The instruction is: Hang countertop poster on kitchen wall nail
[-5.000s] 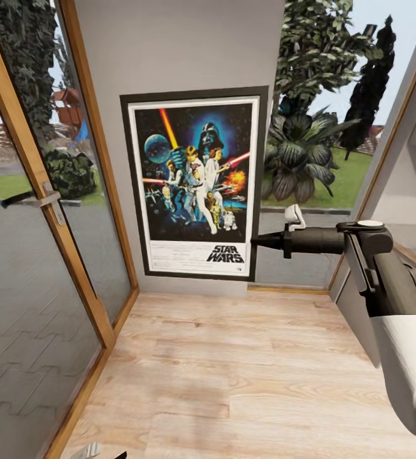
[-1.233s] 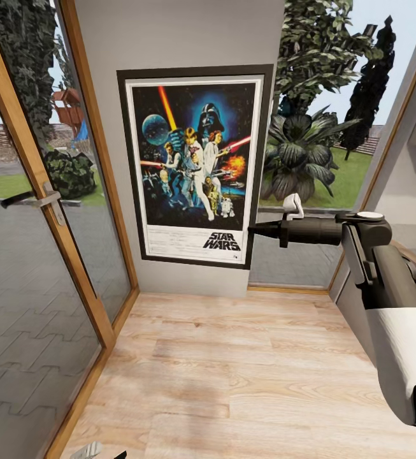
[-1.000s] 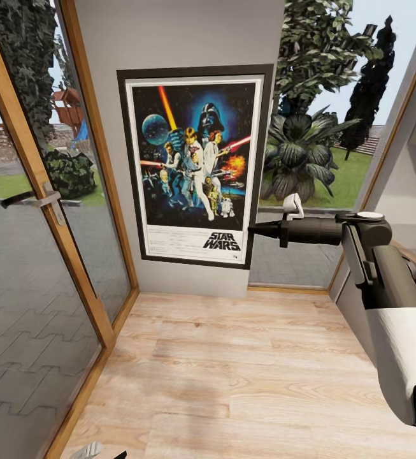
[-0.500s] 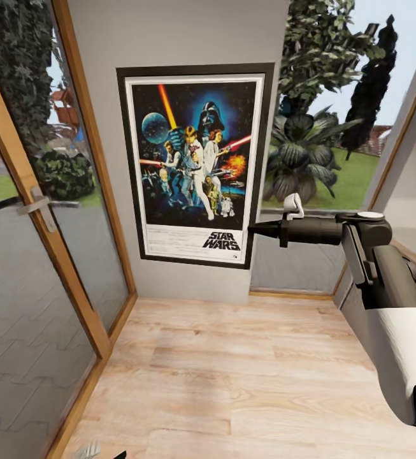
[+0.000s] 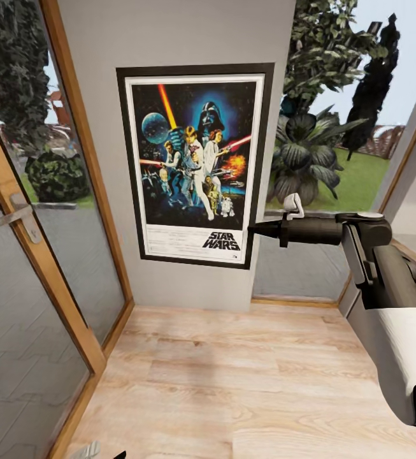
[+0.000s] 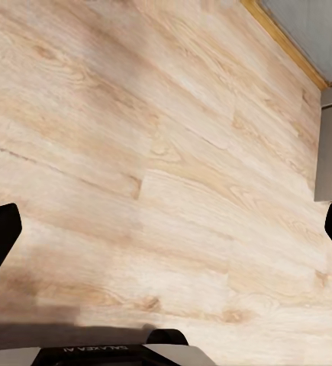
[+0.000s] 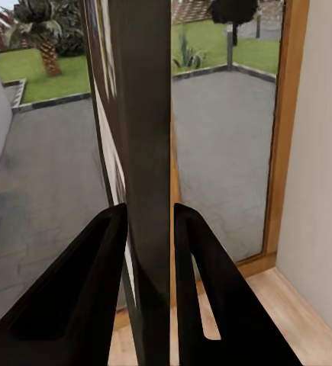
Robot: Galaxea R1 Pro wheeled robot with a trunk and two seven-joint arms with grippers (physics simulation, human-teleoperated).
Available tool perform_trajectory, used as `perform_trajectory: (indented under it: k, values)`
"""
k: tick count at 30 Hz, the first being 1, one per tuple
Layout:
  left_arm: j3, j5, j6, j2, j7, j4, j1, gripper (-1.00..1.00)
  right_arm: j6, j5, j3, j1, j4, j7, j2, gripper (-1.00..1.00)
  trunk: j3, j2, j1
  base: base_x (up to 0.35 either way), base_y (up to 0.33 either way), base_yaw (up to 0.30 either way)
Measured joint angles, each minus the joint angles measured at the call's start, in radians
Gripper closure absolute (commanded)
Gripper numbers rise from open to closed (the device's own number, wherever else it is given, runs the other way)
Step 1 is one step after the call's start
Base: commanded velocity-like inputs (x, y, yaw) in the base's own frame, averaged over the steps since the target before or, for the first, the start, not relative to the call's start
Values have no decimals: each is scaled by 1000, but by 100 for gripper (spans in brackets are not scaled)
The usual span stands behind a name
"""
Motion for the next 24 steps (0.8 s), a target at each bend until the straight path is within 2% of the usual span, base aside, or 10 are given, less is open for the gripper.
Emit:
perform_trajectory:
  k: [7,24]
  values:
    - [1,0,0,0,-1,0,0,-100,0,0,0,0,0,1,0,100,0,0,0,192,0,0]
    - [1,0,0,0,0,0,0,-100,0,0,0,0,0,1,0,100,0,0,0,326,51,0]
